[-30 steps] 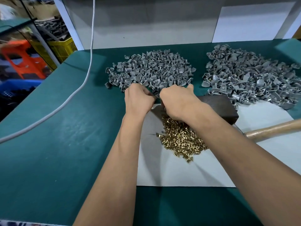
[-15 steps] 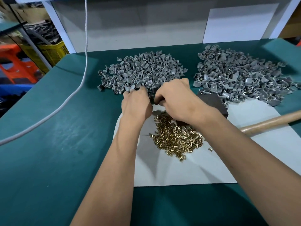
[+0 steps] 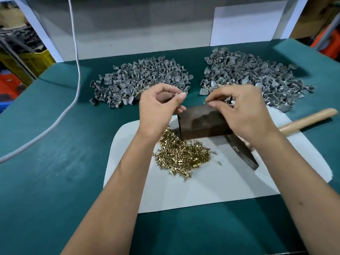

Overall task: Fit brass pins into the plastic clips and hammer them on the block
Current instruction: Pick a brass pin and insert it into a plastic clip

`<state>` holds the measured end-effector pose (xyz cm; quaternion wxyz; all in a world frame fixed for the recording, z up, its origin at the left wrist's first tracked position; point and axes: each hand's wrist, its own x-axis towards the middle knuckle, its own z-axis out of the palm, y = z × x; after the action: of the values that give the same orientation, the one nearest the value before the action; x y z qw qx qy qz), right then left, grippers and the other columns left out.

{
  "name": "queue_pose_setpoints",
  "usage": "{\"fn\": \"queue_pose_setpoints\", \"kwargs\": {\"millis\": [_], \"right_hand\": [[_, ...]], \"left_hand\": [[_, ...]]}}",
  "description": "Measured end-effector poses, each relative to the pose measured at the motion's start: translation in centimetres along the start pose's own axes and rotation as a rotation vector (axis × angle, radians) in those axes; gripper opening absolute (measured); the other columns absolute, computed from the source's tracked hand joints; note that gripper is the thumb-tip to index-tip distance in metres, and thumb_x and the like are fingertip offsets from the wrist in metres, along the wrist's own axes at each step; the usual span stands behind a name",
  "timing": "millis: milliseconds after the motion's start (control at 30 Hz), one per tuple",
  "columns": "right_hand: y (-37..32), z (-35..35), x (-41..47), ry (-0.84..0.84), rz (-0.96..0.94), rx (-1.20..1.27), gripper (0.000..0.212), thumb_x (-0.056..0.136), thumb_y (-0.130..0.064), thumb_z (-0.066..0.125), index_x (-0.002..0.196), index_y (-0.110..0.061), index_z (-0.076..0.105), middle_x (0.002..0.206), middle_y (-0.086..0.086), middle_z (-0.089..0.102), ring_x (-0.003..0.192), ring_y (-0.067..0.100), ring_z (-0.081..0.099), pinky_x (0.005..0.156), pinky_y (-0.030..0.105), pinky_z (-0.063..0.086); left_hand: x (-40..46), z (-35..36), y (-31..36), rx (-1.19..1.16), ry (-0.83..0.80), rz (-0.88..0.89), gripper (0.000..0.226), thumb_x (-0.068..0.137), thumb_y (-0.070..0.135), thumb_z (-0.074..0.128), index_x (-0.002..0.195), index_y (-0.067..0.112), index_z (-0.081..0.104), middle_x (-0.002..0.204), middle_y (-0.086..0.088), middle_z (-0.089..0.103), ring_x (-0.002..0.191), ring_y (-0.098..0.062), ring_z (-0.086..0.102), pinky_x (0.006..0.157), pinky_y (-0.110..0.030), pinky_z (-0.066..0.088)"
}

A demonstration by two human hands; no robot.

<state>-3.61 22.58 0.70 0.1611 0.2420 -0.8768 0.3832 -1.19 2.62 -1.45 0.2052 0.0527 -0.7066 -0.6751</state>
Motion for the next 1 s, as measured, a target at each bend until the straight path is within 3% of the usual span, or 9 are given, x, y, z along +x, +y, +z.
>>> {"fn": "queue_pose_setpoints", "kwargs": {"millis": [167,333,400,600,1000], "right_hand": [[0.1,0.9,-0.4,0.057,-0.002,0.055,0.008,0.089,-0.011,0.074,0.093,-0.017,0.077,0.091,-0.007,0.069,0.091,0.007,0.062,0.086,0.014,0.045],[-0.5,1.9,-0.6,0.095,0.033,0.077,0.007,0.090,-0.014,0.073,0.096,-0.016,0.077,0.093,-0.006,0.070,0.094,0.014,0.064,0.091,0.041,0.051],[-0.7,2.2,-0.6,0.120,0.044,0.080,0.008,0.090,-0.014,0.073,0.095,-0.017,0.077,0.092,-0.008,0.070,0.094,0.015,0.064,0.091,0.044,0.051],[-0.5,2.4,-0.6,0.152,0.084,0.084,0.008,0.090,-0.011,0.073,0.096,-0.012,0.078,0.092,-0.001,0.073,0.089,0.014,0.066,0.087,0.035,0.053],[-0.7,2.6,-0.7,0.158,0.130,0.135,0.007,0.092,-0.012,0.072,0.096,-0.014,0.078,0.087,-0.008,0.072,0.084,0.004,0.065,0.078,0.009,0.046]], "left_hand": [[-0.8,1.2,0.0,-0.166,-0.179,-0.052,0.018,0.090,-0.013,0.067,0.106,-0.006,0.071,0.095,-0.019,0.078,0.071,-0.024,0.074,0.071,-0.029,0.062],[-1.2,1.8,0.1,-0.165,-0.228,-0.048,0.023,0.087,-0.015,0.069,0.110,-0.010,0.068,0.093,-0.024,0.076,0.077,-0.029,0.076,0.075,-0.031,0.064],[-1.3,2.0,0.0,-0.165,-0.221,-0.047,0.020,0.087,-0.015,0.070,0.105,-0.008,0.069,0.090,-0.023,0.076,0.076,-0.027,0.077,0.074,-0.030,0.063],[-1.4,2.2,-0.1,-0.165,-0.225,-0.040,0.014,0.085,-0.012,0.073,0.097,-0.008,0.068,0.087,-0.020,0.077,0.078,-0.028,0.077,0.073,-0.029,0.063],[-1.6,2.6,-0.3,-0.125,-0.169,-0.036,0.011,0.086,-0.011,0.074,0.095,-0.008,0.069,0.088,-0.019,0.077,0.078,-0.028,0.077,0.076,-0.033,0.064]]}}
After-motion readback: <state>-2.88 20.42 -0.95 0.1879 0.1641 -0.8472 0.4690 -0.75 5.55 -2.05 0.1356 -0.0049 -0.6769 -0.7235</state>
